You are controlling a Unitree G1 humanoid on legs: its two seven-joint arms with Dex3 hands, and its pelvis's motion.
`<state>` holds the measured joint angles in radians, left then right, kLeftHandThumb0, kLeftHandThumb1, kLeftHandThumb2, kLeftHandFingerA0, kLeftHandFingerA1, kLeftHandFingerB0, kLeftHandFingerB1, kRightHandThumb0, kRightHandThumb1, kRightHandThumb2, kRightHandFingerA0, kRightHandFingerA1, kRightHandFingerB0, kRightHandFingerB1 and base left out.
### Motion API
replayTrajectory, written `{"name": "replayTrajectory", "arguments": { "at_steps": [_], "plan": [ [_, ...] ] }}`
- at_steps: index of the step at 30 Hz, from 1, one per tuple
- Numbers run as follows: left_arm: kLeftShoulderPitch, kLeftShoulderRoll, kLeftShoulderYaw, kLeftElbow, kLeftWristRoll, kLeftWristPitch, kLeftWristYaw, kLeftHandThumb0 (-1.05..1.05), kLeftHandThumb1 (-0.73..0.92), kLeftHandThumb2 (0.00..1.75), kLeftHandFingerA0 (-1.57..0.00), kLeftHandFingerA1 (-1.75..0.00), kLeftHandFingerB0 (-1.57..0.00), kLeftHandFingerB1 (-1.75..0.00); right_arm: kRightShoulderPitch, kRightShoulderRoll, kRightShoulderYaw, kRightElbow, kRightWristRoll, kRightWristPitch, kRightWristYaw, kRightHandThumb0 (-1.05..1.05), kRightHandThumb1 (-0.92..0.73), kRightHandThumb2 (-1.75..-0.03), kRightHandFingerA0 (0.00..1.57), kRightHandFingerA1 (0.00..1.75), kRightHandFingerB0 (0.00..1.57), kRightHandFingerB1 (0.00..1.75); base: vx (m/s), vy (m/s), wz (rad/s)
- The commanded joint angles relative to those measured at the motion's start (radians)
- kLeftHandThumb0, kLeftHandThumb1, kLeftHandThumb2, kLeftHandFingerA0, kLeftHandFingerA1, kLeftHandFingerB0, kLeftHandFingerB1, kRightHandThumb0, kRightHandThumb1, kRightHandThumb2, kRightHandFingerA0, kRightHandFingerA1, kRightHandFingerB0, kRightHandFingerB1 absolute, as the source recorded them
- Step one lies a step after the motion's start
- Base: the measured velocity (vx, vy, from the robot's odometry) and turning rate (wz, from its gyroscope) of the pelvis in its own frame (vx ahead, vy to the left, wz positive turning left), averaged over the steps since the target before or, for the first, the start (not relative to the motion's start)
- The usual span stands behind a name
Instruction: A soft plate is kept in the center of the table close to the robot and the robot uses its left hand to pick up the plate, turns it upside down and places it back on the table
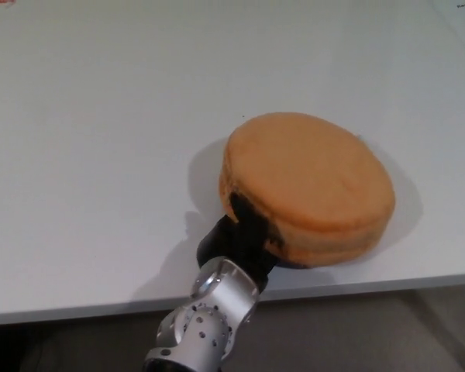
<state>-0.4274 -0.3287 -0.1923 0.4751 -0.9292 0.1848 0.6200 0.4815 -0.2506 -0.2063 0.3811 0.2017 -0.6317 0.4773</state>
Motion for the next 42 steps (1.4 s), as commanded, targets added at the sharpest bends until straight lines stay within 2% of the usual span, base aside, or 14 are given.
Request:
{"name": "replayTrajectory", "arguments": {
  "at_steps": [1,2,3,9,15,17,22,34,37,38,41,42],
  "plan": [
    [0.285,-0.221,-0.183,-0.013,0.194,-0.055,0.054,-1.05,0.91,1.18,0.0,-0.13,0.0,-0.07,0.0,-0.037,-0.011,-0.016,-0.002,0.039,0.0,-0.65,-0.85,-0.66,0.44,0.44,0.28,0.34,0.0,0.0,0.0],
    [0.279,-0.213,-0.194,-0.014,0.208,-0.058,0.069,-1.05,0.91,1.18,0.0,-0.13,0.0,-0.07,0.0,-0.037,-0.011,-0.018,0.002,0.042,0.003,-0.65,-0.85,-0.66,0.44,0.44,0.28,0.34,0.0,0.0,0.0],
    [0.275,-0.21,-0.198,-0.011,0.219,-0.068,0.077,-0.83,0.92,0.85,0.0,0.0,0.0,0.0,0.0,-0.036,-0.011,-0.016,-0.002,0.038,0.0,-0.66,-0.85,-0.66,0.44,0.44,0.28,0.34,0.0,0.0,0.0],
    [0.258,-0.174,-0.242,0.001,0.272,-0.086,0.088,-0.91,0.92,0.89,0.0,0.0,0.0,0.0,-0.014,-0.036,-0.012,0.001,0.0,0.028,0.003,-0.66,-0.85,-0.66,0.45,0.45,0.28,0.33,0.0,0.0,0.0],
    [0.231,-0.157,-0.263,-0.015,0.299,-0.049,0.134,-0.89,0.92,0.88,0.0,0.0,0.0,0.0,-0.011,-0.038,-0.011,0.0,-0.016,0.019,-0.007,-0.67,-0.86,-0.66,0.45,0.44,0.26,0.33,0.0,0.0,0.0],
    [0.225,-0.137,-0.277,-0.031,0.322,-0.025,0.151,-0.89,0.92,0.93,0.0,0.0,0.0,0.0,-0.014,-0.035,-0.011,0.005,-0.011,0.018,-0.006,-0.66,-0.85,-0.66,0.46,0.44,0.27,0.32,0.0,0.0,0.0],
    [0.253,-0.085,-0.29,-0.047,0.389,-0.051,0.187,-0.88,0.92,0.87,0.0,0.0,0.0,0.0,-0.006,-0.035,-0.012,-0.012,-0.017,0.019,-0.015,-0.67,-0.86,-0.66,0.46,0.45,0.28,0.33,0.0,0.0,0.0],
    [0.409,0.029,-0.277,-0.192,0.38,-0.043,0.12,-0.9,0.92,0.95,0.0,0.0,0.0,0.0,-0.011,-0.024,-0.014,-0.001,0.015,0.028,0.001,-0.64,-0.86,-0.66,0.45,0.46,0.27,0.32,0.0,0.0,0.0],
    [0.434,0.034,-0.262,-0.223,0.366,-0.046,0.108,-0.92,0.92,0.92,0.0,0.0,0.0,0.0,-0.009,-0.025,-0.014,0.005,-0.003,0.015,-0.012,-0.65,-0.86,-0.66,0.46,0.45,0.27,0.33,0.0,0.0,0.0],
    [0.437,0.039,-0.257,-0.236,0.365,-0.032,0.114,-0.92,0.92,0.79,0.0,0.0,0.0,0.0,-0.008,-0.025,-0.014,0.003,-0.007,0.019,-0.015,-0.66,-0.86,-0.66,0.46,0.45,0.27,0.33,0.0,0.0,0.0],
    [0.452,0.048,-0.246,-0.266,0.361,-0.015,0.111,-0.9,0.92,0.83,0.0,0.0,0.0,0.0,-0.002,-0.027,-0.013,-0.007,-0.005,0.033,-0.015,-0.66,-0.86,-0.66,0.46,0.44,0.27,0.33,0.0,0.0,0.0],
    [0.461,0.049,-0.231,-0.279,0.349,-0.011,0.11,-0.92,0.92,0.76,0.0,0.0,0.0,0.0,0.0,-0.03,-0.014,-0.008,-0.002,0.034,-0.011,-0.65,-0.86,-0.66,0.45,0.45,0.27,0.33,0.0,0.0,0.0]
  ]
}}
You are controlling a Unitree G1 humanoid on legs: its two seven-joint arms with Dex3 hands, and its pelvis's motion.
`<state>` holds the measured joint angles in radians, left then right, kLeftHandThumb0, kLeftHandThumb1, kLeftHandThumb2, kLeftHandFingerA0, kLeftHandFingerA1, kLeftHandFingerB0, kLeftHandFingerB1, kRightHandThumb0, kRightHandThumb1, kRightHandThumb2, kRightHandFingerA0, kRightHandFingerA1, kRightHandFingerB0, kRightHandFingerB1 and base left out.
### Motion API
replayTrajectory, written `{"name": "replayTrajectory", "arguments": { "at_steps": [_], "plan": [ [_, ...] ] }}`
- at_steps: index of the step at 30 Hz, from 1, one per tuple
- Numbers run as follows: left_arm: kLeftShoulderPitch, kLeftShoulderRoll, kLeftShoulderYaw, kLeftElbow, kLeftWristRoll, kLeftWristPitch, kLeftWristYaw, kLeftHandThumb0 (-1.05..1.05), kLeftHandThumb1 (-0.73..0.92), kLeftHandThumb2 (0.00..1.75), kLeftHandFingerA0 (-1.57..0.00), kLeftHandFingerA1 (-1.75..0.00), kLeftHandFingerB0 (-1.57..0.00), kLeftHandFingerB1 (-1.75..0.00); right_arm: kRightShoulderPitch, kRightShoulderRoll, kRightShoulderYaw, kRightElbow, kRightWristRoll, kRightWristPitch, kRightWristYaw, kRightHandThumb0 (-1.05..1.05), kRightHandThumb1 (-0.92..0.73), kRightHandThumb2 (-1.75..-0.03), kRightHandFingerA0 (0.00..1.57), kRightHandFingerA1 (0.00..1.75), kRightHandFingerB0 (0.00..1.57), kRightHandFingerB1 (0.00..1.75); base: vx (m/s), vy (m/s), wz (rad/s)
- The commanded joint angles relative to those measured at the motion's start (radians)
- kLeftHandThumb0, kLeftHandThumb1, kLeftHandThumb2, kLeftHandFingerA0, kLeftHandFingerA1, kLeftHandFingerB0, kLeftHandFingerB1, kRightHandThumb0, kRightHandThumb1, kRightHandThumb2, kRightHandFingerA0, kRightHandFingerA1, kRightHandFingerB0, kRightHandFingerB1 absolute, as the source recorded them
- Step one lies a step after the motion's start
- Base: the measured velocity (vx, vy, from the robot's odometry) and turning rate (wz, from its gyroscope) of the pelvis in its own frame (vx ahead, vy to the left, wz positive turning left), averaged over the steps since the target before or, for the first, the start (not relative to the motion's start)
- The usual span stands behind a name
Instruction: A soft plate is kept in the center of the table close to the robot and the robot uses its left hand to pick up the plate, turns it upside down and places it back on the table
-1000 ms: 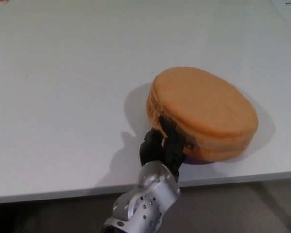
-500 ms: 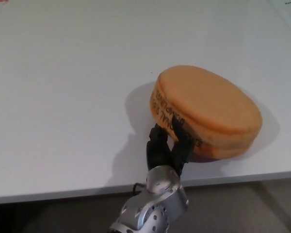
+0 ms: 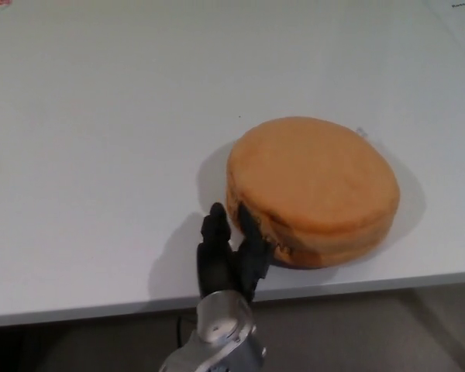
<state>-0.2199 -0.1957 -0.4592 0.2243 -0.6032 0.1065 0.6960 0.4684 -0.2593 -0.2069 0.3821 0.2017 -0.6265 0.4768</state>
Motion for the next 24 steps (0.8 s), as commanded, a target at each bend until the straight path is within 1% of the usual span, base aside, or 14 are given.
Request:
{"name": "replayTrajectory", "arguments": {
  "at_steps": [1,2,3,7,8,9,10,11,13,14,15,20,21,24],
  "plan": [
    [0.262,-0.082,0.047,-0.04,0.014,0.07,0.025,-0.93,0.92,0.76,0.0,0.0,0.0,0.0,0.014,-0.022,-0.014,-0.009,-0.001,0.028,-0.008,-0.64,-0.86,-0.66,0.45,0.45,0.27,0.33,0.0,0.0,0.0],
    [0.268,-0.081,0.055,-0.049,0.008,0.071,0.012,-0.93,0.92,0.76,0.0,0.0,0.0,0.0,0.014,-0.022,-0.013,-0.009,-0.001,0.025,-0.008,-0.64,-0.86,-0.66,0.45,0.45,0.27,0.33,0.0,0.0,0.0],
    [0.279,-0.077,0.06,-0.066,-0.003,0.072,0.003,-0.93,0.92,0.84,0.0,0.0,0.0,0.0,0.012,-0.021,-0.013,-0.007,-0.004,0.023,-0.009,-0.65,-0.87,-0.66,0.46,0.44,0.26,0.32,0.0,0.0,0.0],
    [0.328,-0.055,0.057,-0.157,0.0,0.088,-0.025,-0.88,0.92,0.81,0.0,0.0,0.0,0.0,0.012,-0.02,-0.011,-0.007,-0.003,0.025,-0.009,-0.64,-0.86,-0.66,0.46,0.44,0.26,0.32,0.0,0.0,0.0],
    [0.345,-0.047,0.056,-0.187,-0.005,0.085,-0.041,-0.89,0.92,0.86,0.0,0.0,0.0,0.0,0.015,-0.021,-0.011,-0.012,-0.001,0.029,-0.007,-0.65,-0.86,-0.66,0.45,0.44,0.26,0.32,0.0,0.0,0.0],
    [0.361,-0.04,0.054,-0.213,-0.004,0.087,-0.049,-0.88,0.92,0.75,0.0,0.0,0.0,0.0,0.015,-0.02,-0.01,-0.011,0.001,0.029,-0.005,-0.64,-0.86,-0.66,0.45,0.44,0.26,0.32,0.0,0.0,0.0],
    [0.373,-0.036,0.052,-0.231,0.001,0.092,-0.052,-0.88,0.92,0.75,0.0,0.0,0.0,0.0,0.014,-0.02,-0.009,-0.008,0.002,0.027,-0.003,-0.64,-0.86,-0.66,0.45,0.44,0.26,0.32,0.0,0.0,0.0],
    [0.393,-0.011,0.035,-0.275,0.011,0.108,-0.068,-0.85,0.92,0.84,0.0,0.0,0.0,0.0,0.013,-0.019,-0.01,-0.004,0.002,0.024,-0.002,-0.65,-0.86,-0.66,0.46,0.44,0.27,0.32,0.0,0.0,0.0],
    [0.413,0.0,0.025,-0.313,0.022,0.125,-0.075,-0.88,0.92,0.87,0.0,0.0,0.0,0.0,0.014,-0.02,-0.011,-0.006,0.001,0.022,-0.005,-0.64,-0.86,-0.66,0.46,0.45,0.27,0.32,0.0,0.0,0.0],
    [0.427,0.015,0.016,-0.348,0.037,0.136,-0.083,-1.05,0.9,1.21,0.0,-0.16,0.0,-0.05,0.012,-0.02,-0.011,-0.009,-0.005,0.024,-0.01,-0.64,-0.87,-0.66,0.45,0.45,0.27,0.33,0.0,0.0,0.0],
    [0.445,0.032,0.004,-0.383,0.055,0.139,-0.089,-1.05,0.86,1.2,0.0,-0.18,0.0,-0.01,0.012,-0.021,-0.01,-0.011,-0.01,0.026,-0.013,-0.65,-0.87,-0.66,0.45,0.44,0.26,0.33,0.0,0.0,0.0],
    [0.528,0.107,-0.058,-0.5,0.148,0.154,-0.129,-1.03,0.88,1.21,0.0,-0.14,0.0,0.0,0.014,-0.022,-0.012,-0.006,-0.007,0.02,-0.011,-0.65,-0.86,-0.66,0.46,0.44,0.27,0.33,0.0,0.0,0.0],
    [0.558,0.164,-0.091,-0.529,0.219,0.116,-0.16,-1.01,0.91,1.21,0.0,-0.11,0.0,0.0,0.011,-0.018,-0.01,-0.004,0.002,0.024,-0.006,-0.65,-0.86,-0.66,0.45,0.44,0.27,0.33,0.01,0.0,0.06],
    [0.59,0.218,-0.12,-0.552,0.286,0.074,-0.193,-0.98,0.92,1.23,0.0,-0.12,0.0,-0.01,0.011,-0.021,-0.009,0.0,-0.005,0.022,-0.007,-0.66,-0.86,-0.66,0.45,0.44,0.27,0.33,0.0,0.0,0.0]
  ]
}}
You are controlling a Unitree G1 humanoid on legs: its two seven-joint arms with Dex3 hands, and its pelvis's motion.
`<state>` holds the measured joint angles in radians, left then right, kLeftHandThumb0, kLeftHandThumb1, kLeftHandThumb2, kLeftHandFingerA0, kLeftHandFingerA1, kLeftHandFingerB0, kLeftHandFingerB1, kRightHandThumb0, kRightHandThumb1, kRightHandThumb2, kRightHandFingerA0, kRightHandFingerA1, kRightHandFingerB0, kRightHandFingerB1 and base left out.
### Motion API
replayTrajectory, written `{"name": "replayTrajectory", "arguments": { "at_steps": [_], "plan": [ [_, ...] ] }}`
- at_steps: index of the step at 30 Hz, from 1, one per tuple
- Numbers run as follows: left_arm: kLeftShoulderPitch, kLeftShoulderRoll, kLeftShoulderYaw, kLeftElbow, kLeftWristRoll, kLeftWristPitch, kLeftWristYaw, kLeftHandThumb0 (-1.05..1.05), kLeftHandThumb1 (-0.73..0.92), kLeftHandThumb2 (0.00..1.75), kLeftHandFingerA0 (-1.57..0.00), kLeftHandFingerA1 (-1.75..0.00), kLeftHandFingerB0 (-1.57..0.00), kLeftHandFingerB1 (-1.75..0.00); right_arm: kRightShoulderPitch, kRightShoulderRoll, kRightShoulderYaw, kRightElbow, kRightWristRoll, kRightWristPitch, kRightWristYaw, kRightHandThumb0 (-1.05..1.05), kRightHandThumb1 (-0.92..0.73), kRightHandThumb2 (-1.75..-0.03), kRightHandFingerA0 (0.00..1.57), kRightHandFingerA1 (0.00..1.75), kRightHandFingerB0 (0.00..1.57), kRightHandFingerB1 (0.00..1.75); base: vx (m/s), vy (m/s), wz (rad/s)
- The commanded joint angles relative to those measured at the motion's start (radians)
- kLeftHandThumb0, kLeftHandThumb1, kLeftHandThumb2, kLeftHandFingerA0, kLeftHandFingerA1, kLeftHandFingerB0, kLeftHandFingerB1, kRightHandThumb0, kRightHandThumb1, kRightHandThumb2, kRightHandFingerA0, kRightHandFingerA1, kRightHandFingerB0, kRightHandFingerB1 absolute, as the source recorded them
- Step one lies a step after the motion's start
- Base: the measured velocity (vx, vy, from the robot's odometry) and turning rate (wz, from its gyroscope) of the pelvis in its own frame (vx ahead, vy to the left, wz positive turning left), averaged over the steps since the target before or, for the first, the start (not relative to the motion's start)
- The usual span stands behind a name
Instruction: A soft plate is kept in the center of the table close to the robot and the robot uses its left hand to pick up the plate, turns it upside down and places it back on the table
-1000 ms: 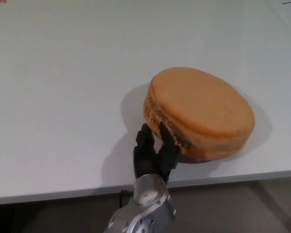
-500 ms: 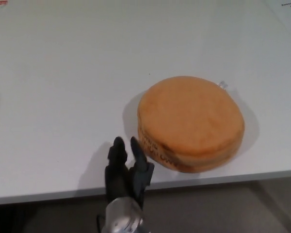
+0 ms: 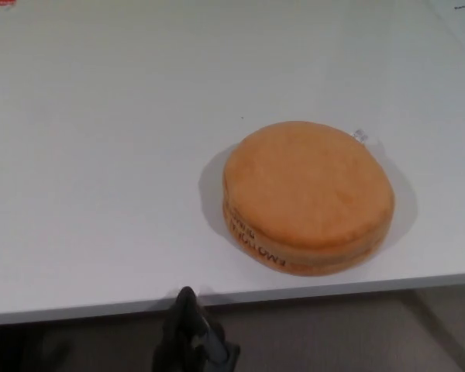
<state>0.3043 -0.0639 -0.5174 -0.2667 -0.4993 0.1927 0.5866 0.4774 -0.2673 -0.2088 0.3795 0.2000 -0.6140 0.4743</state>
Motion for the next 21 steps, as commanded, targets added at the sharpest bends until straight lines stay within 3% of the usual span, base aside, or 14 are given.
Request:
{"name": "replayTrajectory", "arguments": {
  "at_steps": [1,5,6,7,8,11,12,13,14,15,16,19,20,21],
  "plan": [
    [0.102,0.169,-0.094,-0.053,0.285,-0.141,-0.138,-0.94,0.87,1.2,0.0,-0.15,-0.03,-0.08,0.004,-0.017,-0.008,-0.001,-0.002,0.013,-0.003,-0.64,-0.87,-0.66,0.44,0.44,0.26,0.32,0.0,0.0,0.0],
    [0.156,0.27,-0.116,-0.028,0.426,-0.307,-0.16,-0.84,0.72,1.15,-0.01,-0.24,-0.11,-0.23,0.006,-0.017,-0.01,-0.002,-0.001,0.014,-0.006,-0.64,-0.86,-0.66,0.46,0.44,0.27,0.32,0.0,0.0,0.0],
    [0.177,0.29,-0.11,-0.014,0.442,-0.367,-0.17,-0.93,0.77,0.87,-0.08,-0.26,-0.1,-0.21,0.006,-0.016,-0.009,0.001,-0.002,0.012,-0.006,-0.64,-0.86,-0.66,0.46,0.44,0.27,0.32,0.0,0.0,0.0],
    [0.197,0.307,-0.103,0.0,0.456,-0.426,-0.178,-0.93,0.77,0.87,-0.08,-0.26,-0.1,-0.21,0.006,-0.016,-0.009,0.004,-0.005,0.01,-0.006,-0.64,-0.86,-0.66,0.46,0.44,0.27,0.32,0.0,0.0,0.0],
    [0.217,0.332,-0.094,0.013,0.482,-0.482,-0.18,-0.88,0.73,1.13,-0.03,-0.29,-0.13,-0.26,0.004,-0.013,-0.008,0.007,-0.004,0.005,-0.006,-0.64,-0.86,-0.66,0.46,0.44,0.27,0.32,0.0,0.0,0.0],
    [0.248,0.362,-0.079,0.043,0.505,-0.572,-0.188,-0.91,0.73,1.13,-0.04,-0.28,-0.14,-0.26,0.005,-0.015,-0.008,0.011,0.0,0.002,0.0,-0.65,-0.86,-0.66,0.45,0.44,0.27,0.32,0.0,0.0,0.0],
    [0.267,0.372,-0.063,0.063,0.503,-0.627,-0.196,-0.97,0.76,0.8,-0.08,-0.36,-0.13,-0.24,0.003,-0.017,-0.009,0.013,-0.003,0.0,-0.001,-0.65,-0.87,-0.66,0.46,0.45,0.27,0.33,0.0,0.0,0.0],
    [0.278,0.375,-0.053,0.076,0.499,-0.66,-0.201,-0.97,0.76,0.8,-0.08,-0.36,-0.13,-0.24,0.002,-0.018,-0.009,0.013,-0.005,-0.002,-0.003,-0.65,-0.87,-0.66,0.46,0.45,0.27,0.33,0.0,0.0,0.0],
    [0.289,0.383,-0.043,0.09,0.502,-0.693,-0.203,-0.94,0.72,1.11,0.0,-0.43,-0.14,-0.31,0.002,-0.019,-0.01,0.015,-0.008,-0.004,-0.005,-0.64,-0.87,-0.66,0.46,0.45,0.27,0.32,0.0,0.0,0.0],
    [0.297,0.391,-0.034,0.103,0.507,-0.721,-0.205,-0.94,0.72,1.11,0.0,-0.43,-0.14,-0.31,0.002,-0.019,-0.012,0.016,-0.009,-0.007,-0.007,-0.64,-0.87,-0.66,0.46,0.45,0.27,0.32,0.0,0.0,0.0],
    [0.313,0.406,-0.02,0.116,0.505,-0.75,-0.214,-0.92,0.72,1.11,-0.03,-0.45,-0.03,-0.36,0.006,-0.019,-0.011,0.01,-0.001,0.005,-0.002,-0.64,-0.87,-0.66,0.46,0.45,0.27,0.33,0.0,0.0,0.0],
    [0.357,0.439,0.015,0.149,0.505,-0.823,-0.227,-0.9,0.72,1.12,-0.03,-0.46,0.0,-0.39,0.004,-0.018,-0.011,0.018,-0.008,-0.005,-0.007,-0.65,-0.87,-0.66,0.46,0.45,0.27,0.33,0.0,0.0,0.0],
    [0.386,0.445,0.035,0.17,0.503,-0.864,-0.223,-0.39,0.4,1.05,0.0,-0.51,0.0,-0.49,0.004,-0.017,-0.011,0.02,0.001,-0.004,0.0,-0.65,-0.86,-0.66,0.46,0.45,0.27,0.33,0.0,0.0,0.0],
    [0.397,0.445,0.042,0.181,0.502,-0.882,-0.223,-0.39,0.4,1.05,0.0,-0.51,0.0,-0.49,0.004,-0.016,-0.012,0.02,0.004,-0.004,0.003,-0.65,-0.86,-0.66,0.46,0.45,0.27,0.33,0.0,0.0,0.0]
  ]
}}
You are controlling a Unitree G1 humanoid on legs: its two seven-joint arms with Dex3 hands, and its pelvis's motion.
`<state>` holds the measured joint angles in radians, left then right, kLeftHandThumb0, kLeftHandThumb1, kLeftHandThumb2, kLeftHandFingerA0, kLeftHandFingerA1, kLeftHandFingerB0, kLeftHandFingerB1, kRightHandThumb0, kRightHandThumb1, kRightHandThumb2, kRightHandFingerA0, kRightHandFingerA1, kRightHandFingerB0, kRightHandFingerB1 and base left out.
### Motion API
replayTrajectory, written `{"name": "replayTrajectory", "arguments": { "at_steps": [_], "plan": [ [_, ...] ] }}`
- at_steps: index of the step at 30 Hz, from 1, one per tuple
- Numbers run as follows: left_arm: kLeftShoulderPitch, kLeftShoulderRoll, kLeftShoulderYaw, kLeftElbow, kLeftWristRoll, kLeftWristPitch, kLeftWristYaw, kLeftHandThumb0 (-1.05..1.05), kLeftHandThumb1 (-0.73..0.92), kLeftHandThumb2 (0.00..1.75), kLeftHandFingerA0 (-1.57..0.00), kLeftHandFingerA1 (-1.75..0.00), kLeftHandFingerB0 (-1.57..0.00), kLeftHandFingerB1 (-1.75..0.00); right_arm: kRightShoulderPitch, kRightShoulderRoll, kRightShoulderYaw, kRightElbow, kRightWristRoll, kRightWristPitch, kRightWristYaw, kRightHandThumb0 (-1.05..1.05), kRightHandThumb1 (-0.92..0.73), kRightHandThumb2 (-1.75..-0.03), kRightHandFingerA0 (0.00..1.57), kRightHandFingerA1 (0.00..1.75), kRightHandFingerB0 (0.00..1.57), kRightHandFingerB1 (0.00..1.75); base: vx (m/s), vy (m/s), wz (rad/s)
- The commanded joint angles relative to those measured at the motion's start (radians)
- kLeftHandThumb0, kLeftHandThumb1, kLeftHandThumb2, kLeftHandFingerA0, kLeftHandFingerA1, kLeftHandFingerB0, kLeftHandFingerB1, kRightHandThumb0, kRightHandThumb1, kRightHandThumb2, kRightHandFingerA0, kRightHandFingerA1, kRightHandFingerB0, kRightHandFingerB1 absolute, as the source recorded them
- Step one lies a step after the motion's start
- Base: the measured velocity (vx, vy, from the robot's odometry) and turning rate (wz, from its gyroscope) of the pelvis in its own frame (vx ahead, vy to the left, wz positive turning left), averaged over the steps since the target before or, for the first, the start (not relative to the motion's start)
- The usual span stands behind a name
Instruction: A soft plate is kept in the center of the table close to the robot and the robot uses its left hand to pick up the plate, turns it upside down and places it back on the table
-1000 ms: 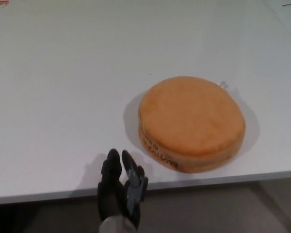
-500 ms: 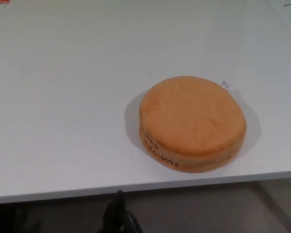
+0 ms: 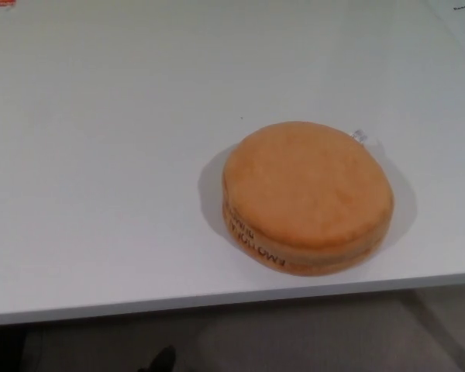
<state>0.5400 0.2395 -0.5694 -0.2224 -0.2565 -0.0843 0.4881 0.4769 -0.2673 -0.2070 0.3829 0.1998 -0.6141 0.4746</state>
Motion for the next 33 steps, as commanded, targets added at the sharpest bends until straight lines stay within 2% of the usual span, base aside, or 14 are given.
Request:
{"name": "replayTrajectory", "arguments": {
  "at_steps": [1,4,5,13,14,17,18,19,20,21,22,24,25,33],
  "plan": [
    [0.17,0.139,0.107,0.154,0.274,-0.625,-0.107,-0.91,0.88,0.67,-0.16,-0.38,-0.18,-0.3,0.007,-0.015,-0.013,0.013,0.009,0.005,0.005,-0.64,-0.86,-0.66,0.46,0.45,0.28,0.33,0.0,0.0,0.0],
    [0.213,0.138,0.124,0.201,0.176,-0.695,-0.187,-0.96,0.83,0.66,-0.1,-0.36,-0.15,-0.27,0.009,-0.016,-0.015,0.017,-0.007,-0.002,-0.01,-0.65,-0.86,-0.66,0.46,0.44,0.27,0.32,0.0,0.0,0.0],
    [0.22,0.137,0.129,0.211,0.162,-0.713,-0.2,-1.01,0.7,1.09,-0.03,-0.35,-0.13,-0.28,0.006,-0.014,-0.016,0.021,-0.004,-0.002,-0.01,-0.65,-0.86,-0.66,0.47,0.44,0.27,0.32,0.0,0.0,0.0],
    [0.217,0.12,0.164,0.313,0.127,-0.8,-0.255,-0.92,0.67,1.1,-0.04,-0.47,0.0,-0.35,0.016,-0.011,-0.014,0.02,0.001,-0.013,-0.001,-0.64,-0.86,-0.66,0.46,0.44,0.27,0.32,0.0,0.0,0.0],
    [0.212,0.114,0.168,0.324,0.12,-0.807,-0.264,-0.93,0.85,0.66,-0.12,-0.37,-0.14,-0.27,0.016,-0.011,-0.014,0.019,0.001,-0.014,-0.001,-0.63,-0.87,-0.66,0.46,0.44,0.27,0.31,0.0,0.0,0.0],
    [0.195,0.092,0.18,0.364,0.097,-0.804,-0.281,-0.91,0.86,0.68,-0.13,-0.37,-0.14,-0.25,0.021,-0.017,-0.017,0.015,0.01,-0.003,0.007,-0.64,-0.86,-0.66,0.46,0.44,0.27,0.32,0.0,0.0,0.0],
    [0.178,0.079,0.189,0.391,0.097,-0.803,-0.279,-0.39,0.4,1.04,-0.01,-0.51,0.0,-0.49,0.024,-0.018,-0.018,0.01,0.017,0.002,0.011,-0.63,-0.86,-0.66,0.45,0.44,0.27,0.32,0.0,0.0,0.0],
    [0.163,0.072,0.193,0.411,0.089,-0.802,-0.287,-0.91,0.72,1.09,-0.06,-0.46,-0.02,-0.36,0.027,-0.02,-0.019,0.005,0.015,0.005,0.01,-0.63,-0.87,-0.66,0.45,0.44,0.27,0.32,0.0,0.0,0.0],
    [0.154,0.068,0.195,0.424,0.078,-0.804,-0.299,-0.91,0.72,1.09,-0.06,-0.46,-0.02,-0.36,0.029,-0.022,-0.019,0.0,0.009,0.005,0.005,-0.63,-0.87,-0.66,0.45,0.44,0.27,0.32,0.0,0.0,0.0],
    [0.139,0.058,0.202,0.437,0.051,-0.783,-0.32,-0.39,0.41,1.04,0.0,-0.51,0.0,-0.49,0.032,-0.021,-0.019,0.002,0.004,-0.006,0.003,-0.62,-0.87,-0.66,0.45,0.44,0.27,0.32,0.0,0.0,0.0],
    [0.133,0.053,0.205,0.447,0.047,-0.784,-0.326,-0.85,0.85,0.66,-0.15,-0.37,-0.17,-0.27,0.032,-0.021,-0.019,0.004,0.001,-0.01,0.002,-0.63,-0.87,-0.66,0.45,0.44,0.27,0.31,0.0,0.0,0.0],
    [0.124,0.046,0.211,0.464,0.039,-0.785,-0.341,-0.86,0.85,0.66,-0.15,-0.37,-0.17,-0.27,0.031,-0.019,-0.019,0.009,0.002,-0.017,0.003,-0.63,-0.87,-0.66,0.46,0.45,0.28,0.32,0.0,0.0,0.0],
    [0.12,0.044,0.211,0.465,0.036,-0.784,-0.349,-0.38,0.43,1.05,0.0,-0.51,0.0,-0.49,0.029,-0.02,-0.019,0.011,0.003,-0.018,0.005,-0.65,-0.87,-0.66,0.44,0.45,0.27,0.32,0.0,0.0,0.0],
    [0.103,0.032,0.226,0.499,0.051,-0.804,-0.39,-0.38,0.41,1.05,-0.01,-0.51,0.0,-0.49,0.028,-0.02,-0.017,0.004,0.002,-0.012,0.002,-0.62,-0.87,-0.66,0.45,0.44,0.28,0.32,0.0,0.0,0.0]
  ]
}}
